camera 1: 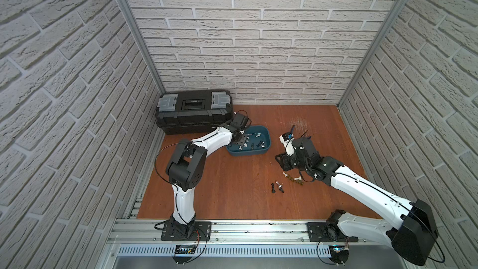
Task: Put the chess pieces into the storage box
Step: Place the chess piece in the storage box, then pick up the chess piece at the center of the board.
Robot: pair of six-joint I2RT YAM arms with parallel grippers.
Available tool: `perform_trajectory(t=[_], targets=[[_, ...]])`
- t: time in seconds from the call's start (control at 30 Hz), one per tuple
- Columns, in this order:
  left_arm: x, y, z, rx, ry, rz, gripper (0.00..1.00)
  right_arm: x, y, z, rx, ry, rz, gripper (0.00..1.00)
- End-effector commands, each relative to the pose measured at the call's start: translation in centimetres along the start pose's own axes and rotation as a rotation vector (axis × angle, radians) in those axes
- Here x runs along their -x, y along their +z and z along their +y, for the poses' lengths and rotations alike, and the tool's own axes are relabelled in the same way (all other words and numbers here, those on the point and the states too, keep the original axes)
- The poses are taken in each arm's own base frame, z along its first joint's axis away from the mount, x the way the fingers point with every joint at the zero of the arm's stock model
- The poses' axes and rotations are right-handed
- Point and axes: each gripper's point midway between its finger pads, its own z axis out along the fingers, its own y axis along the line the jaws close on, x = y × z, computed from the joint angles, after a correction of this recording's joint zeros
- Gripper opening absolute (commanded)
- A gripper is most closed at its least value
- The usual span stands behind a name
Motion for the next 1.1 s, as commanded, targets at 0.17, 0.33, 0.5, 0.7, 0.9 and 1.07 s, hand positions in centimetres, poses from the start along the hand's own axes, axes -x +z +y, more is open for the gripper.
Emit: perform_trajectory(t=[0.17, 0.33, 0.5, 0.7, 0.9, 1.07], targets=[[0.8, -2.0, -0.6, 0.007, -0.011, -0.059, 0.38, -4.0, -0.5, -0.8, -0.001, 0.044, 0.092, 0.41], [0.9, -4.0, -3.1, -0.018, 0.052, -0.118, 0.38, -7.1, -0.5, -1.4, -0.023, 0.070, 0.184, 0.40], [0.1, -6.0, -5.6, -0.046, 0.086, -0.154, 0.38, -9.4, -0.6, -1.2, -0.003, 0.091, 0.245, 0.38], [-1.5, -8.6, -9.6, -0.106, 0.125, -0.179, 0.38, -11.6, -0.1, -0.7, 0.016, 0.100, 0.292, 0.30], [-3.9, -10.1, -13.8, -0.160, 0.167, -0.153, 0.39, -13.6, 0.5, -0.4, 0.022, 0.099, 0.343, 0.29], [-5.1, -9.7, -14.9, -0.167, 0.139, -0.135, 0.39, -14.5, 1.3, 0.1, 0.042, 0.089, 0.358, 0.32]])
